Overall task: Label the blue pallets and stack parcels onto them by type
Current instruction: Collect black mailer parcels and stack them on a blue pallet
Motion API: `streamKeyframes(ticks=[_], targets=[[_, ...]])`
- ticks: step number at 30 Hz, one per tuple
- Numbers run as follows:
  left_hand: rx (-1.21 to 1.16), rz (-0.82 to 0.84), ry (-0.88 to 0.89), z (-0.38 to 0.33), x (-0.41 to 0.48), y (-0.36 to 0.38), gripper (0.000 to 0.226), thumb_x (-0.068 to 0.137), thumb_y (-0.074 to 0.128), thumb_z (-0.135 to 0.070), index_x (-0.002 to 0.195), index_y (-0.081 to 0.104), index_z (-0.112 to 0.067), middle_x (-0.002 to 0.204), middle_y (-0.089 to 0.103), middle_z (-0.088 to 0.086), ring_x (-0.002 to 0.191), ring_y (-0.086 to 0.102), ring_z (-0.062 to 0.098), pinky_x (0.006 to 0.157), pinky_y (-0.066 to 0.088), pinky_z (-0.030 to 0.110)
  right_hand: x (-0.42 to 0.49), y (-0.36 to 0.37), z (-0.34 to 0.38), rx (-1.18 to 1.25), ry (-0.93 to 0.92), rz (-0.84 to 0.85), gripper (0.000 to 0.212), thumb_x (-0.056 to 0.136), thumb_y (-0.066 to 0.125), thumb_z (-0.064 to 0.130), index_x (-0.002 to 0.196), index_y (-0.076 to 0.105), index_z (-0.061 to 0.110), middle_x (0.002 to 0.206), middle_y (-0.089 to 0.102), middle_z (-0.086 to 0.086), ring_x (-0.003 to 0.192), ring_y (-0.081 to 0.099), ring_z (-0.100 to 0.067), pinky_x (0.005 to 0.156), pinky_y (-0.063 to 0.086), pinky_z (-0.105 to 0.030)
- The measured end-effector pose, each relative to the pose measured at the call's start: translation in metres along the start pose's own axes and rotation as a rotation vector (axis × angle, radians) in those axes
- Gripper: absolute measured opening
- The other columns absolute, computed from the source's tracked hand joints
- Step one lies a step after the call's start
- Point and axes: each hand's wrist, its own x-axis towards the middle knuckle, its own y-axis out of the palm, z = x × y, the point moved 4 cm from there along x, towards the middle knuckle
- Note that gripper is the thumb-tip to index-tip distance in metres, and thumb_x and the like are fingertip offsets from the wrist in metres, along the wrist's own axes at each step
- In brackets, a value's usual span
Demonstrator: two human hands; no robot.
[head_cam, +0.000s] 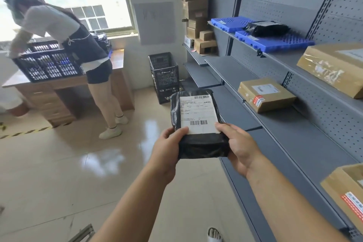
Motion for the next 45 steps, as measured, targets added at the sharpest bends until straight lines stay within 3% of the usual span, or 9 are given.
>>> streamKeyframes(ticks=[3,7,11,15,24,32,38,45], targets=[[0.001,-0.032,0.035,-0.022,0.04,0.006,0.03,0.093,0.07,-0.019,0.122,0.066,-0.012,0.108,0.079,0.004,0.097,0.075,0.022,0.092,0.06,0.044,0.047,0.012,0.016,-0.013,-0.01,0.044,0.021,0.097,0.065,0.024,0.113,0.07,0.011,0.101,0.08,-0.007,0.089,0.077,-0.024,0.063,0.061,-0.033],[0.003,-0.058,0.057,-0.052,0.093,0.025,0.028,0.094,0.069,-0.02,0.12,0.067,-0.011,0.105,0.079,0.002,0.082,0.075,0.012,0.068,0.058,0.03,0.113,0.02,0.045,-0.029,-0.01,0.097,0.023,0.098,0.063,0.025,0.116,0.069,0.012,0.103,0.079,-0.007,0.092,0.077,-0.025,0.073,0.062,-0.038],[-0.001,-0.083,0.077,-0.079,0.144,0.043,0.027,0.095,0.069,-0.02,0.121,0.066,-0.011,0.109,0.079,0.005,0.087,0.075,0.016,0.079,0.06,0.034,0.176,0.028,0.077,-0.054,-0.008,0.155,0.025,0.097,0.064,0.025,0.117,0.069,0.012,0.105,0.079,-0.007,0.094,0.076,-0.026,0.074,0.06,-0.039],[-0.011,-0.119,0.095,-0.102,0.196,0.047,0.029,0.094,0.07,-0.021,0.121,0.066,-0.013,0.11,0.078,0.004,0.089,0.075,0.014,0.078,0.059,0.032,0.234,0.044,0.096,-0.071,0.0,0.189,0.024,0.097,0.063,0.025,0.116,0.071,0.011,0.107,0.079,-0.007,0.099,0.075,-0.029,0.085,0.058,-0.045],[-0.035,-0.122,0.088,-0.149,0.314,0.02,0.031,0.095,0.07,-0.021,0.123,0.065,-0.011,0.107,0.079,0.003,0.085,0.075,0.013,0.066,0.058,0.026,0.348,0.101,0.107,-0.074,-0.001,0.162,0.024,0.095,0.066,0.026,0.113,0.071,0.01,0.105,0.079,-0.009,0.093,0.076,-0.028,0.08,0.057,-0.044],[-0.039,-0.052,0.083,-0.217,0.431,-0.019,0.038,0.094,0.07,-0.021,0.13,0.061,-0.01,0.116,0.076,0.006,0.102,0.074,0.022,0.092,0.059,0.042,0.449,0.178,0.127,-0.055,-0.044,0.089,0.024,0.094,0.068,0.026,0.11,0.072,0.01,0.103,0.079,-0.01,0.086,0.077,-0.026,0.068,0.058,-0.038],[-0.007,0.033,0.071,-0.252,0.5,-0.02,0.03,0.095,0.069,-0.02,0.124,0.065,-0.011,0.112,0.078,0.003,0.107,0.073,0.026,0.094,0.059,0.044,0.503,0.201,0.146,0.005,-0.065,0.021,0.018,0.095,0.067,0.024,0.107,0.072,0.012,0.099,0.08,-0.01,0.079,0.077,-0.023,0.055,0.057,-0.03],[0.047,0.125,0.082,-0.279,0.581,0.017,0.025,0.096,0.068,-0.022,0.12,0.07,-0.015,0.111,0.078,0.002,0.095,0.075,0.018,0.072,0.058,0.03,0.574,0.188,0.179,0.034,-0.112,-0.044,0.02,0.095,0.068,0.024,0.11,0.071,0.012,0.101,0.08,-0.008,0.084,0.077,-0.022,0.064,0.059,-0.033]])
